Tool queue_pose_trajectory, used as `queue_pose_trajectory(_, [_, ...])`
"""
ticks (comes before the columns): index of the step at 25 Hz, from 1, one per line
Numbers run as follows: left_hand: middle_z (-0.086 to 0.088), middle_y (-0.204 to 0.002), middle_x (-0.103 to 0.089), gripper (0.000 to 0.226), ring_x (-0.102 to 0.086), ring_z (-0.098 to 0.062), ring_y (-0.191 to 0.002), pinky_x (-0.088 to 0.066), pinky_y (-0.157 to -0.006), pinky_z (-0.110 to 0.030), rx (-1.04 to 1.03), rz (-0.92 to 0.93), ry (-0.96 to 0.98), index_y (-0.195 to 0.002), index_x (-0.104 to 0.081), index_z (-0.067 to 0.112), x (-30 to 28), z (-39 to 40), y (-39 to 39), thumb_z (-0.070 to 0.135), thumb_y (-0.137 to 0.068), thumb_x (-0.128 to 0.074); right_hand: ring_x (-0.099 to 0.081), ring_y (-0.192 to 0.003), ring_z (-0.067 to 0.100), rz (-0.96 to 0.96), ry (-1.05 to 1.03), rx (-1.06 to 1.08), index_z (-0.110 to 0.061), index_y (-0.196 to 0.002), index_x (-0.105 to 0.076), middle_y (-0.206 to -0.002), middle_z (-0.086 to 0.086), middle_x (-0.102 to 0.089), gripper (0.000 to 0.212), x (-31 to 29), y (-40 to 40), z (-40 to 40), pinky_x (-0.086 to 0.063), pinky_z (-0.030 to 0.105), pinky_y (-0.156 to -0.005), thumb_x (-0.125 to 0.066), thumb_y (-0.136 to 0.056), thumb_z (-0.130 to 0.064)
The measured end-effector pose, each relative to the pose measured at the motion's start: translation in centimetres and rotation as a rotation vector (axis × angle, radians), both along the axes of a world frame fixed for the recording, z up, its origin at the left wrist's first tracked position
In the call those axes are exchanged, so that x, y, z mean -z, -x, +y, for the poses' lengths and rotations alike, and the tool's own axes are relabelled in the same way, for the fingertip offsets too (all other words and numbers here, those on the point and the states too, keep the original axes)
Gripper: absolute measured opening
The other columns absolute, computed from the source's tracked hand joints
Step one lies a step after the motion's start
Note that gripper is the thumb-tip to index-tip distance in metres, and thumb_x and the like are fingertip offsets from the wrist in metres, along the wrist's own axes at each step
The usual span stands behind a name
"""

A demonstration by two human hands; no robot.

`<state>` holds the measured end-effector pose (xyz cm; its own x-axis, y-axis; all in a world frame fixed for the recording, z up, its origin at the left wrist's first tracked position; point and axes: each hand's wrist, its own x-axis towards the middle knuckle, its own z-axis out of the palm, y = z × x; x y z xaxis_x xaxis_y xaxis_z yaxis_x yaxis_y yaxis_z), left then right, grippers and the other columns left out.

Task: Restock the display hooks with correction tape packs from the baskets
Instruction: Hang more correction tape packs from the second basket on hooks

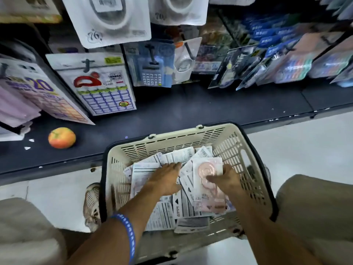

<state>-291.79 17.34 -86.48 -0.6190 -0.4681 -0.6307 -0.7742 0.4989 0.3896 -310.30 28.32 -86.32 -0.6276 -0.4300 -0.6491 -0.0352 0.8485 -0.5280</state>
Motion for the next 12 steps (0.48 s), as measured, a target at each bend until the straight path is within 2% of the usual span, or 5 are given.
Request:
queue_pose_trajectory(2, [-0.007, -0.165, -0.030, 0.101, -0.034, -0.030, -0.148, -0.034, -0.118, -0.046, -0.097, 0.012, -0.048, -0.160, -0.019, 0.018, 1.5, 0.6, 1.6, 0.046, -0.081, -0.076, -0.065, -0.102, 0.028, -0.012, 0.171, 0.166, -0.007, -0.116, -0.054, -0.106, 0.003, -0.066, 0.046, -0.1, 0.3, 0.5, -0.049, 0.016, -0.055, -0.082, -0.079, -0.001])
queue_pose_trajectory(5, [-0.003, -0.143, -0.059, 0.097, -0.058, -0.027, -0.126, -0.048, -0.100, -0.037, -0.194, 0.009, -0.121, -0.145, -0.042, 0.024, 3.0, 0.6, 3.2, 0.054, -0.065, -0.087, -0.071, -0.100, 0.020, -0.017, 0.429, 0.250, -0.009, -0.129, -0.051, -0.117, 0.001, -0.068, 0.048, -1.3, 0.9, 0.2, -0.057, 0.016, -0.058, -0.075, -0.088, -0.005])
queue_pose_trajectory(7, [-0.001, -0.140, -0.062, 0.095, -0.060, -0.025, -0.124, -0.048, -0.100, -0.034, -0.336, 0.060, -0.295, -0.142, -0.048, 0.025, 3.5, 1.0, 4.0, 0.047, -0.062, -0.093, -0.072, -0.096, 0.016, -0.015, 0.500, 0.267, -0.011, -0.127, -0.054, -0.113, -0.003, -0.070, 0.045, -2.0, 1.7, -0.6, -0.061, 0.026, -0.067, -0.076, -0.088, -0.012])
queue_pose_trajectory(9, [-0.002, -0.142, -0.059, 0.102, -0.056, -0.028, -0.129, -0.046, -0.108, -0.045, -0.473, 0.093, -0.384, -0.146, -0.043, 0.025, 3.7, 1.9, 4.9, 0.040, -0.059, -0.095, -0.074, -0.092, 0.013, -0.023, 0.521, 0.315, -0.015, -0.120, -0.058, -0.108, -0.004, -0.073, 0.039, -2.3, 2.3, -1.0, -0.062, 0.029, -0.072, -0.079, -0.087, -0.017])
queue_pose_trajectory(12, [-0.002, -0.130, -0.067, 0.078, -0.063, -0.025, -0.117, -0.050, -0.103, -0.043, -0.582, 0.105, -0.417, -0.139, -0.054, 0.024, 3.8, 2.6, 6.2, 0.029, -0.070, -0.090, -0.076, -0.080, 0.011, -0.111, 0.549, 0.447, -0.020, -0.110, -0.062, -0.095, -0.004, -0.078, 0.032, -2.3, 2.2, -0.9, -0.058, 0.022, -0.060, -0.081, -0.084, -0.020])
